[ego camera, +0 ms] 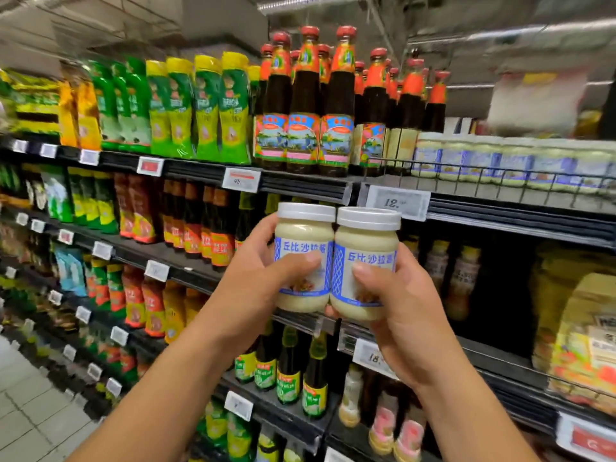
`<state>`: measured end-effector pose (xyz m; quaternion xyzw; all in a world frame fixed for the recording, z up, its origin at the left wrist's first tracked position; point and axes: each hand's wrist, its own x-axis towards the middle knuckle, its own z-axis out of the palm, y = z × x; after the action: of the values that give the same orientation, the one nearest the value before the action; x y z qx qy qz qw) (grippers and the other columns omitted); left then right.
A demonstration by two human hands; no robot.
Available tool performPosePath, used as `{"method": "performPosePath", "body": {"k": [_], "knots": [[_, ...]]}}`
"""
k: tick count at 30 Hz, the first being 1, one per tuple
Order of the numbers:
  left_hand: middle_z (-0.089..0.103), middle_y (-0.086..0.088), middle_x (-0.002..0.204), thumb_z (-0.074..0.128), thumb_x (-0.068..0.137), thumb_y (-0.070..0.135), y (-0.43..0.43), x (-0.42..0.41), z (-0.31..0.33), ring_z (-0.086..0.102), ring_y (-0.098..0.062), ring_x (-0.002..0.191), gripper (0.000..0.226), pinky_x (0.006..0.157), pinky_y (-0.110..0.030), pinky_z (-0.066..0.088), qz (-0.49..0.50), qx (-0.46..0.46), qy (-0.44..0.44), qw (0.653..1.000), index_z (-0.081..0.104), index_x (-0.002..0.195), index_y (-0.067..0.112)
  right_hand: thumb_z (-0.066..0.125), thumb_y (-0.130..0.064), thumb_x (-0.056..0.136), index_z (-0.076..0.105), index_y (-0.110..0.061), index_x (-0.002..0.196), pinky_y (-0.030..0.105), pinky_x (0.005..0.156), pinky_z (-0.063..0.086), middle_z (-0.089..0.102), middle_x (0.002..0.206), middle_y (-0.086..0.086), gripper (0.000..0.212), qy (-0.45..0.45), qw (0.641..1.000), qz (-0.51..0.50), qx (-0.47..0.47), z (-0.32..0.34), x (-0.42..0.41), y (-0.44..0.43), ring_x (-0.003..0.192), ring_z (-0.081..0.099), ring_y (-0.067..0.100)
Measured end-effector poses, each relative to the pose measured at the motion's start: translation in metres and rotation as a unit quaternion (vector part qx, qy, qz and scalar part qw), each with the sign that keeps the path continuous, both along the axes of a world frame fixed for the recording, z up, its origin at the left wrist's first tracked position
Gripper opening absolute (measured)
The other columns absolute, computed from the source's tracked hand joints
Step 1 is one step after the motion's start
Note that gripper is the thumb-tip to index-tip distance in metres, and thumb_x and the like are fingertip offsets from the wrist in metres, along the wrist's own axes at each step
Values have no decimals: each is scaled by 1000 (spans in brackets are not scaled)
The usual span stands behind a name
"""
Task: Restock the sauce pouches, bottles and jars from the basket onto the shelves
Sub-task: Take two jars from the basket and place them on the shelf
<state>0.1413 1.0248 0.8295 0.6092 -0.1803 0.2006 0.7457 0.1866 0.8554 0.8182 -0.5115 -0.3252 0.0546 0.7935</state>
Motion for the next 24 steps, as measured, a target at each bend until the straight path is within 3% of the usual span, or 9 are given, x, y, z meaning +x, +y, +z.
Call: {"method": "performPosePath", "body": {"k": [4, 7, 9, 10, 12, 13, 15, 19, 24], "knots": [[72, -12, 114, 66, 79, 13, 11, 19, 21, 70, -28, 102, 49, 75, -33, 58, -34, 11, -19, 999, 56, 126, 11, 77, -33, 71, 57, -13, 124, 39, 65, 58, 71, 116, 16, 60, -26, 999, -42, -4, 21, 4, 7, 95, 72, 37], [72, -11, 116, 65, 79, 14, 11, 35, 39, 70, -27, 104, 51, 76, -32, 58, -65, 26, -37, 997, 55, 129, 13, 74, -38, 68, 59, -15, 122, 22, 54, 52, 73, 104, 14, 61, -39, 996, -79, -16, 39, 5, 5, 75, 70, 22], [72, -10, 116, 65, 79, 14, 7, 47, 51, 70, -24, 105, 53, 78, -32, 58, -89, 22, -53, 994, 53, 131, 12, 73, -37, 69, 58, -14, 123, 17, 49, 49, 71, 98, 17, 61, -54, 992, -106, -28, 50, 8, 0, 70, 67, 23], [72, -10, 117, 65, 80, 14, 4, 53, 57, 69, -24, 106, 53, 80, -34, 58, -106, 23, -61, 992, 52, 132, 12, 73, -34, 71, 57, -13, 124, 20, 52, 51, 71, 103, 18, 59, -64, 990, -121, -33, 56, 10, -4, 76, 68, 28], [71, -9, 120, 65, 83, 15, -4, 65, 70, 68, -24, 110, 53, 85, -38, 59, -136, 32, -75, 987, 50, 134, 13, 69, -28, 78, 56, -13, 128, 35, 75, 59, 72, 115, 13, 54, -89, 984, -149, -35, 68, 17, -13, 100, 70, 33], [71, -9, 121, 65, 84, 16, -7, 72, 77, 68, -24, 111, 52, 85, -38, 59, -146, 38, -83, 985, 50, 134, 14, 66, -27, 80, 56, -13, 129, 43, 89, 57, 72, 119, 10, 52, -102, 981, -161, -36, 75, 22, -18, 110, 68, 31], [71, -9, 121, 65, 86, 18, -15, 86, 90, 68, -24, 111, 50, 81, -36, 59, -165, 42, -97, 981, 51, 133, 14, 64, -25, 82, 56, -12, 130, 51, 101, 51, 71, 122, 8, 50, -122, 976, -178, -40, 88, 32, -26, 116, 67, 28], [71, -9, 118, 67, 87, 20, -31, 115, 116, 70, -25, 106, 47, 74, -37, 60, -184, 40, -112, 976, 53, 131, 12, 64, -28, 83, 58, -15, 128, 44, 87, 56, 73, 119, 4, 47, -153, 963, -209, -74, 117, 56, -46, 110, 70, 23], [70, -15, 119, 65, 80, 21, -50, 149, 144, 69, -28, 106, 54, 85, -43, 59, -156, 49, -123, 979, 53, 131, 7, 72, -32, 77, 59, -11, 125, 48, 88, 58, 75, 115, 5, 54, -192, 941, -245, -132, 152, 84, -69, 106, 71, 23]]}}
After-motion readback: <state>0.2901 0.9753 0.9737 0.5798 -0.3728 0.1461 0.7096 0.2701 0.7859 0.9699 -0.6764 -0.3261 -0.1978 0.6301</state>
